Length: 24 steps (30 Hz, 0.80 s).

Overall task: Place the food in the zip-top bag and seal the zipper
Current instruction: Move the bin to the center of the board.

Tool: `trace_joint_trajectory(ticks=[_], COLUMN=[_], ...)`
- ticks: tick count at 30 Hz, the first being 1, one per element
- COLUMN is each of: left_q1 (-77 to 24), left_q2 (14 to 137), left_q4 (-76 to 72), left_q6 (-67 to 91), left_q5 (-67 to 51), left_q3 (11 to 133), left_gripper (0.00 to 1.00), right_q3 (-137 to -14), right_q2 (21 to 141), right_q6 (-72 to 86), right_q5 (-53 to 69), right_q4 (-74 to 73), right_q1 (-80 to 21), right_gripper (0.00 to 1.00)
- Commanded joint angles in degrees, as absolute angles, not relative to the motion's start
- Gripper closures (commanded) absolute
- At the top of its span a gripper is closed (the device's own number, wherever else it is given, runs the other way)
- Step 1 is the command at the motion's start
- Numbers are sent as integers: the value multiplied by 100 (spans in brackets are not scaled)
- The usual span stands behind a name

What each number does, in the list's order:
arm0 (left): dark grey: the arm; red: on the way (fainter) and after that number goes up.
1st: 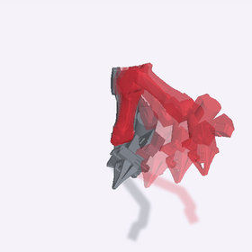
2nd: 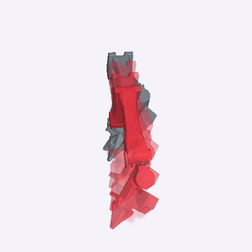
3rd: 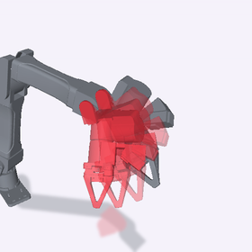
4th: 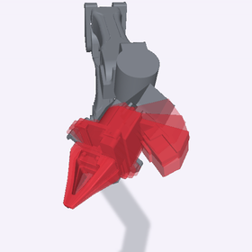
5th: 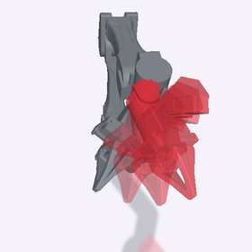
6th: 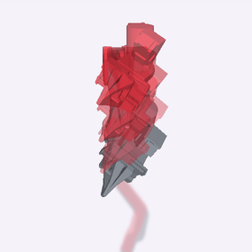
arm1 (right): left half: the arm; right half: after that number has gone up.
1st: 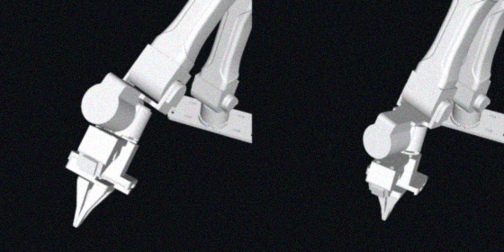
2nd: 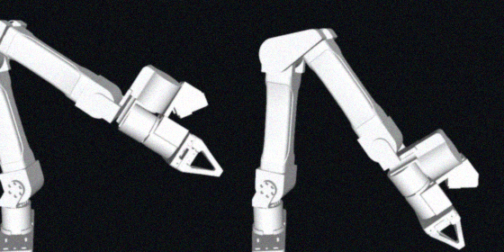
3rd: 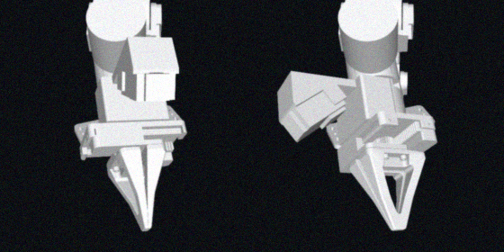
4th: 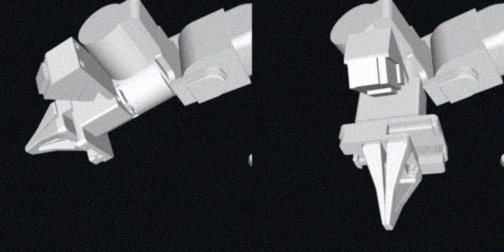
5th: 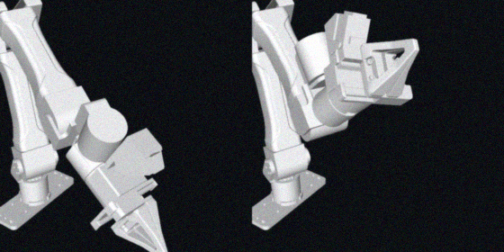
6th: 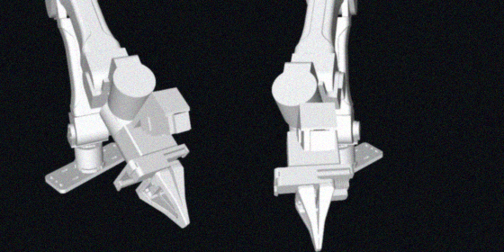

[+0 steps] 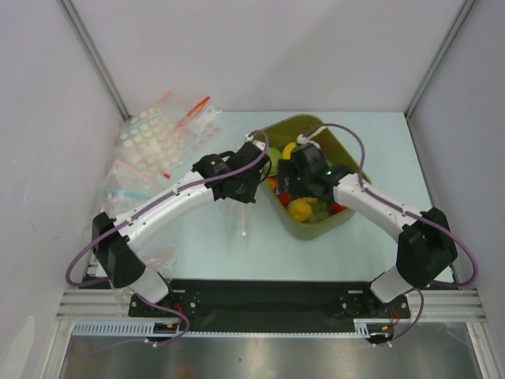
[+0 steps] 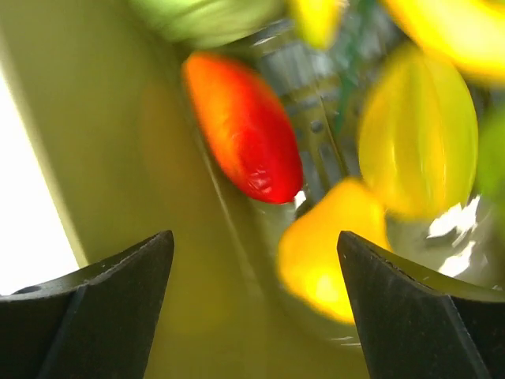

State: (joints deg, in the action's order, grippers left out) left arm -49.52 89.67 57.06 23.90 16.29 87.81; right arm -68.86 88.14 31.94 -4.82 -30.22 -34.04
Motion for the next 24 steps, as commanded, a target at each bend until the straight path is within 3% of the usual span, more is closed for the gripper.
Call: trace_joint_trajectory(ticks=[1, 4, 24], left_q1=[-4615, -4185, -2900], left_q2=[8825, 8658, 9131], left_q4=[5819, 5661, 5449], left_q6=[2197, 2162, 1872], left_q5=[1521, 1091, 580], left_q3=[8913, 8702, 8762], left_gripper=[100, 100, 100], right_q3=[-7153, -7916, -8314], right_q2=[9121, 9412, 10370], right_q6=[2778, 2803, 2874], right_q5=[-185, -447, -167], right_q4=[-2830, -3365, -4447], right_q1=[-4385, -4202, -2348], right_gripper=[8, 7, 12])
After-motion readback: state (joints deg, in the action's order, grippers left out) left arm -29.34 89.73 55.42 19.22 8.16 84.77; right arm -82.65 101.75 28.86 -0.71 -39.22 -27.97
